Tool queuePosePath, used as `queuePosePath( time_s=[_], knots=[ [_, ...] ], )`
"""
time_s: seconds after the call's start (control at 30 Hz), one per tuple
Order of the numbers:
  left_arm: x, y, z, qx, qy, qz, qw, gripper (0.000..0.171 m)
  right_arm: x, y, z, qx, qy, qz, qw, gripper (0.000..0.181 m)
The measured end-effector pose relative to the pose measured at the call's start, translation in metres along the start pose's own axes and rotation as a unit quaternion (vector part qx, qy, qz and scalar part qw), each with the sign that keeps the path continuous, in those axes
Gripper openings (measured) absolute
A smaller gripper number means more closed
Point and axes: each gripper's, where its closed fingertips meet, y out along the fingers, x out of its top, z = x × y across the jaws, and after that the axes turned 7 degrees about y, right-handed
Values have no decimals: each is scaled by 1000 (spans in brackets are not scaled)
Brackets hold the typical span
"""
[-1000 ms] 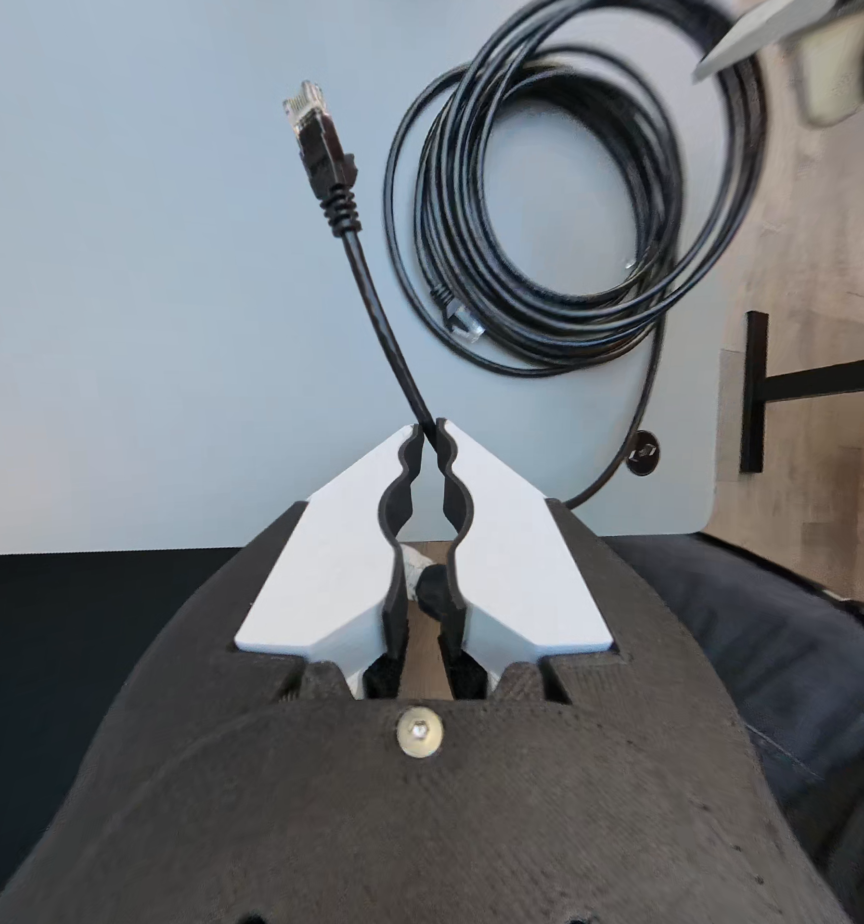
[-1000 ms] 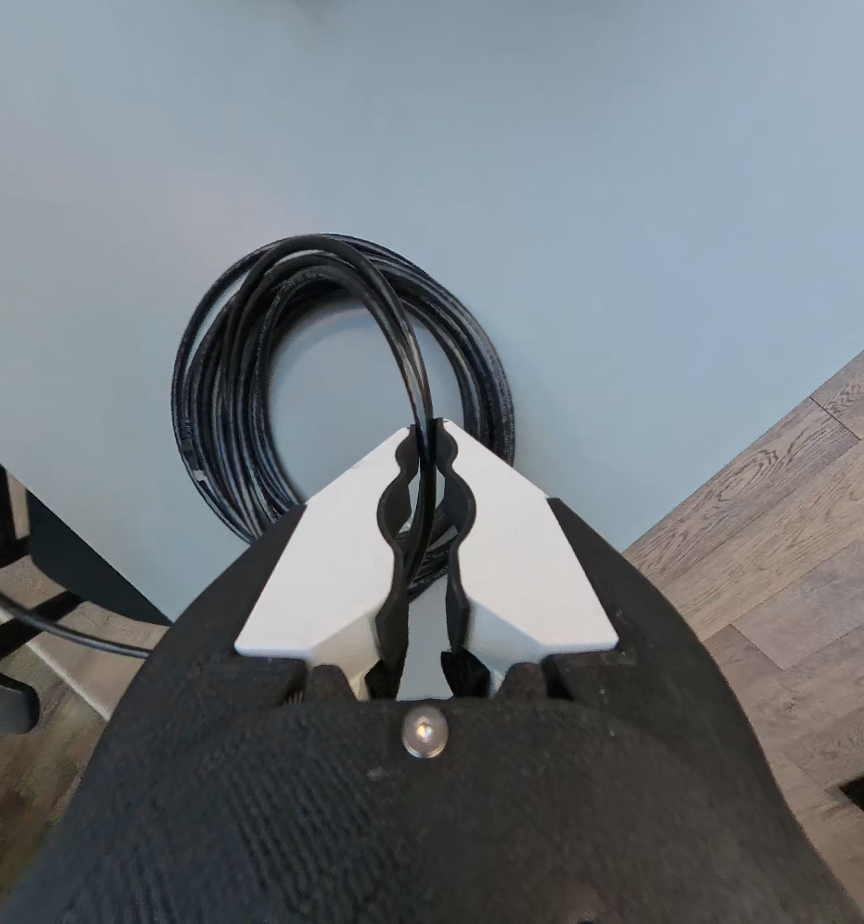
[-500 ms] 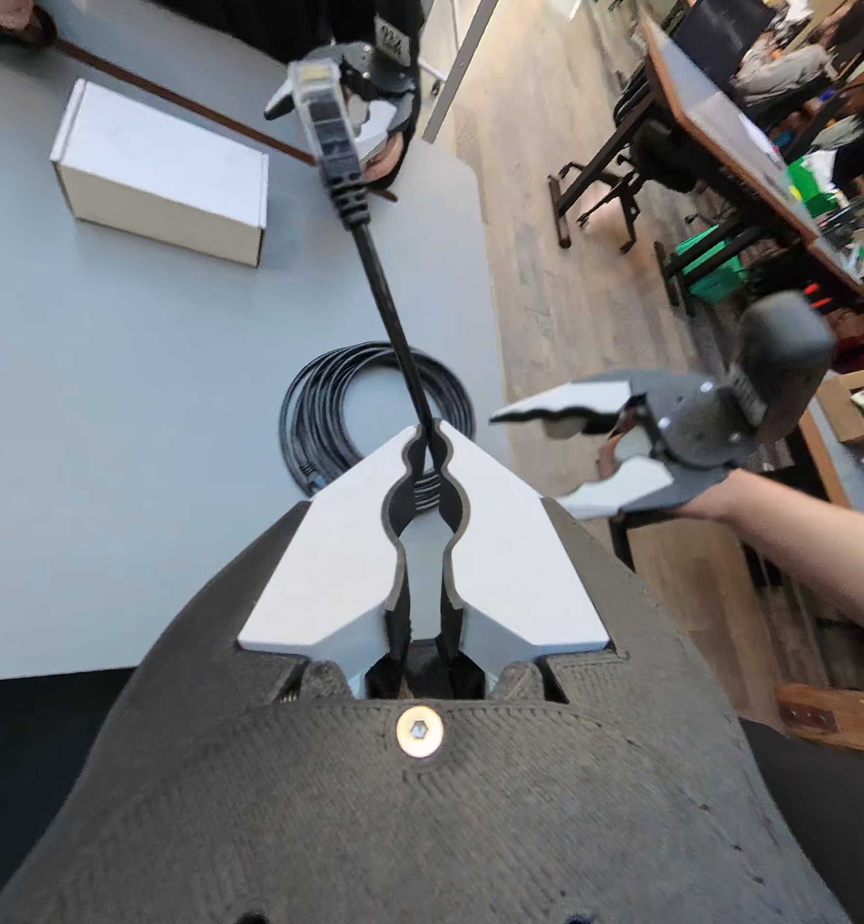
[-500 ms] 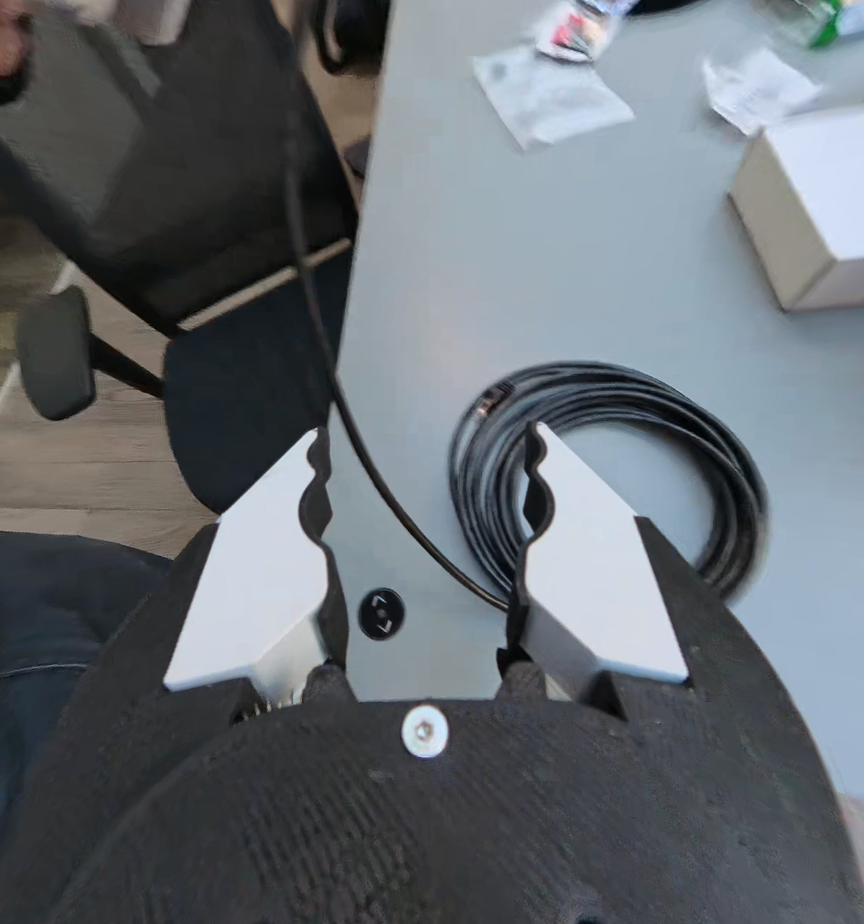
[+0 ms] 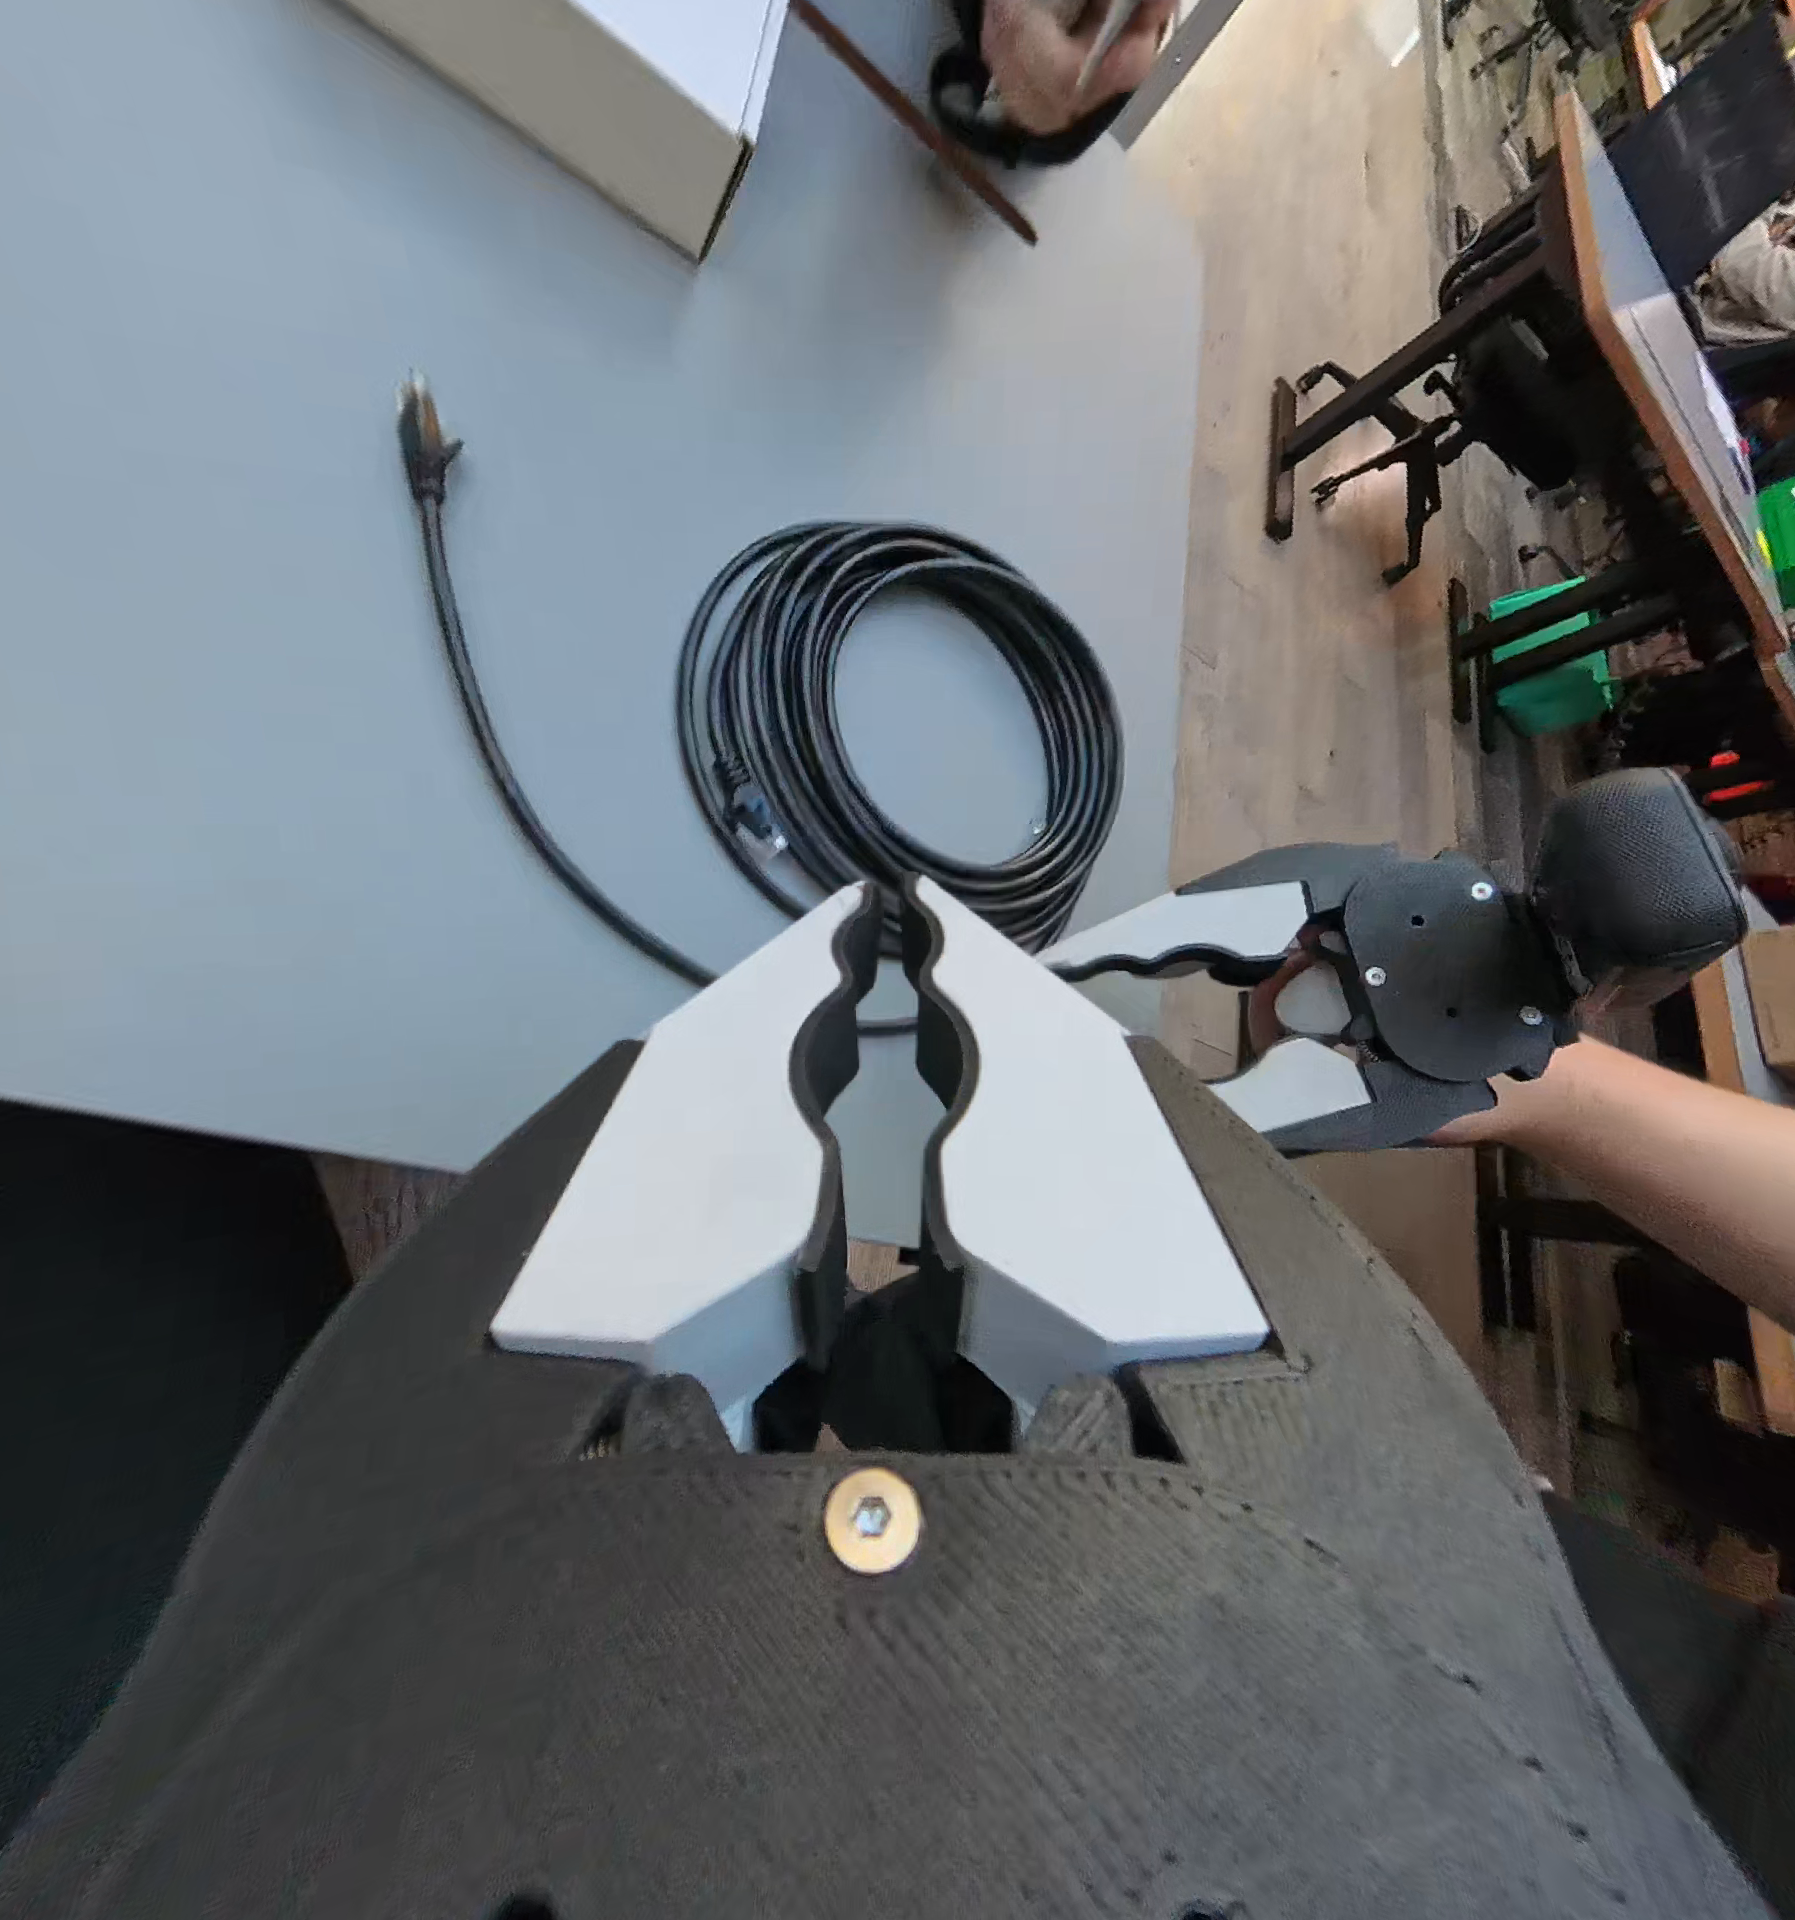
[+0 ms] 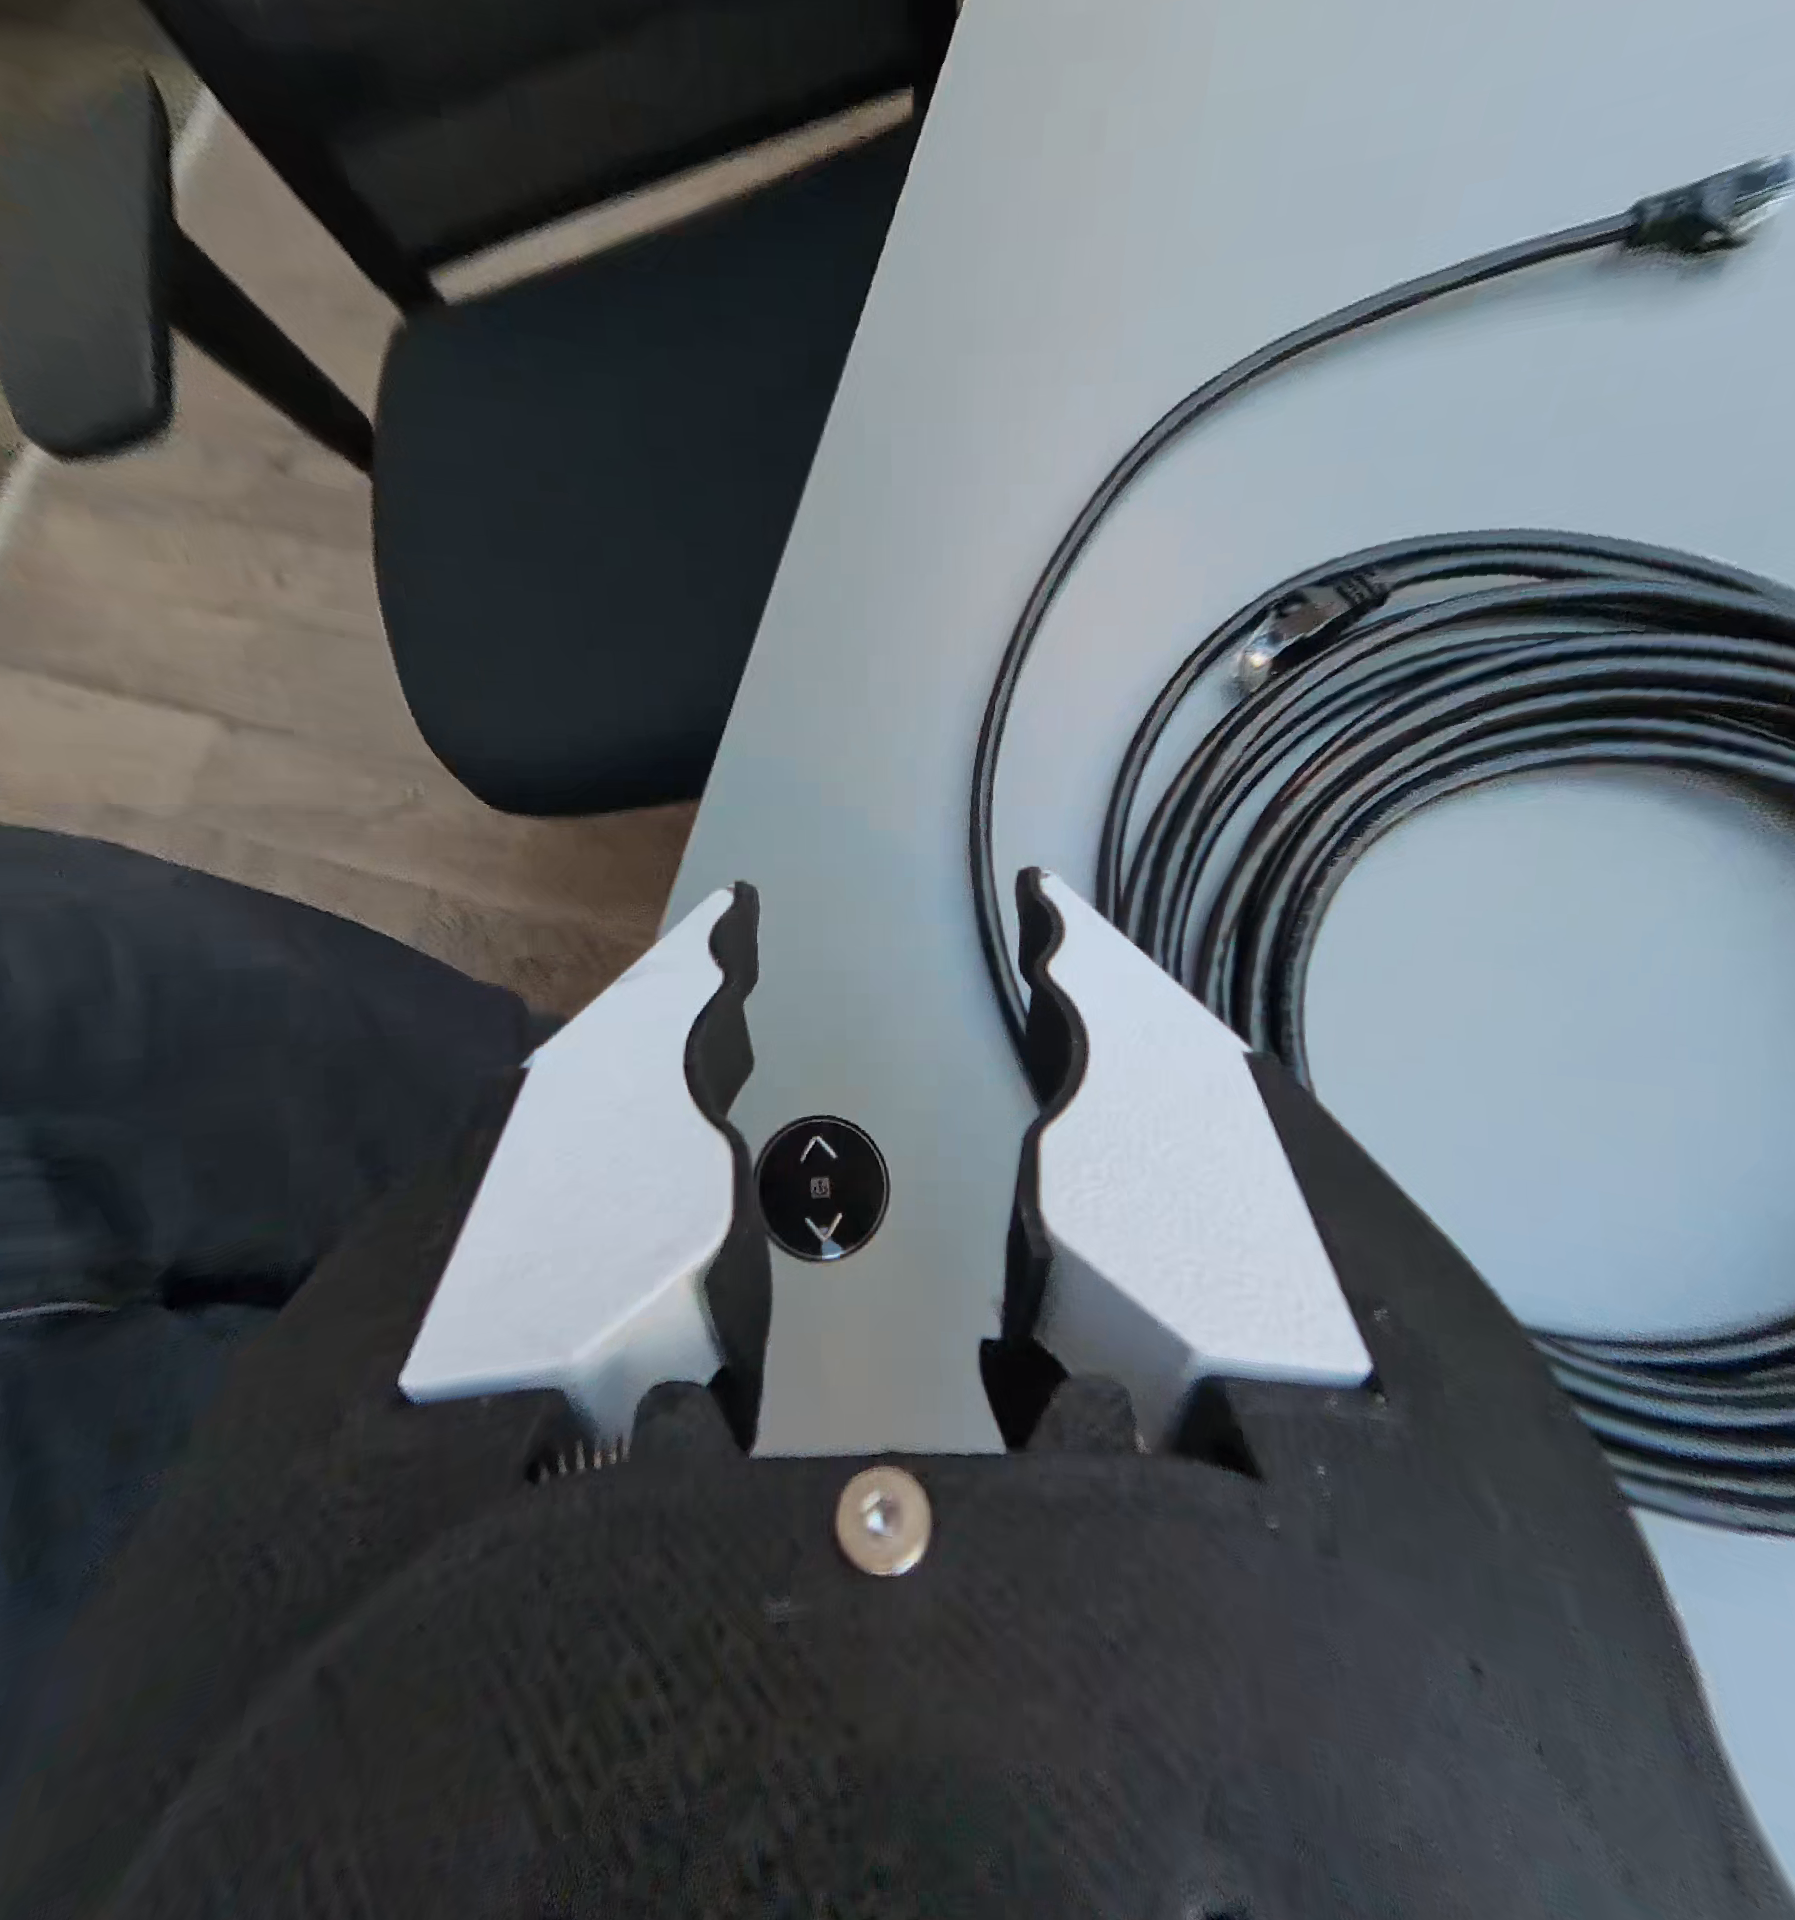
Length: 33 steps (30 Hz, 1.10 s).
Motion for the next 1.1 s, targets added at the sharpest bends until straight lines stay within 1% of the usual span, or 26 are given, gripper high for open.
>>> queuePosePath(
  time_s=[0.1,0.2,0.23,0.27,0.33,0.37,0.4,0.47,0.53,0.63,0.67,0.73,0.83,0.87,0.9,0.93,1.0,1.03,1.07,1.1],
  knots=[
    [-31,-7,11,26,10,7,1000,7,-14,26,-15,-50,-53,61,995,43],
    [-44,-11,11,27,27,17,999,17,-39,37,-23,-44,-70,150,985,41],
    [-45,-12,11,25,29,12,999,21,-35,38,-25,-40,-78,138,987,15],
    [-46,-13,11,22,28,8,999,24,-36,38,-26,-34,-73,150,985,3],
    [-52,-9,9,2,12,7,1000,32,-37,38,-24,-10,-49,171,984,3],
    [-57,-6,7,-10,-1,10,1000,36,-35,37,-22,1,-40,172,984,3],
    [-63,-1,5,-23,-14,14,1000,39,-29,34,-21,8,-29,153,988,3],
    [-75,10,1,-49,-46,24,997,46,-10,23,-19,17,5,104,994,3],
    [-78,21,-8,-90,-92,13,992,50,11,5,-15,33,25,47,998,3],
    [-56,35,-33,-187,-170,-51,966,56,32,-24,-11,51,52,-14,997,3],
    [-49,41,-40,-209,-180,-62,959,56,35,-32,-12,51,55,-28,997,2],
    [-38,55,-56,-242,-168,-68,953,58,35,-46,-14,49,58,-44,996,2],
    [-17,66,-90,-314,-145,-65,936,47,32,-60,-17,55,69,-60,994,2],
    [-11,69,-102,-334,-136,-60,931,37,32,-65,-18,55,72,-69,994,2],
    [-9,74,-109,-335,-120,-46,933,13,33,-70,-18,56,75,-80,992,3],
    [-5,78,-113,-327,-100,-39,939,2,35,-75,-21,52,84,-92,991,3],
    [9,83,-123,-325,-84,-33,941,2,40,-91,-30,35,101,-136,985,3],
    [17,85,-129,-325,-87,-33,941,2,37,-98,-38,14,111,-148,983,12],
    [28,85,-136,-327,-92,-39,940,2,29,-104,-50,-17,120,-152,981,32],
    [40,84,-143,-327,-94,-45,939,2,19,-110,-60,-44,131,-153,978,42]
  ],
)
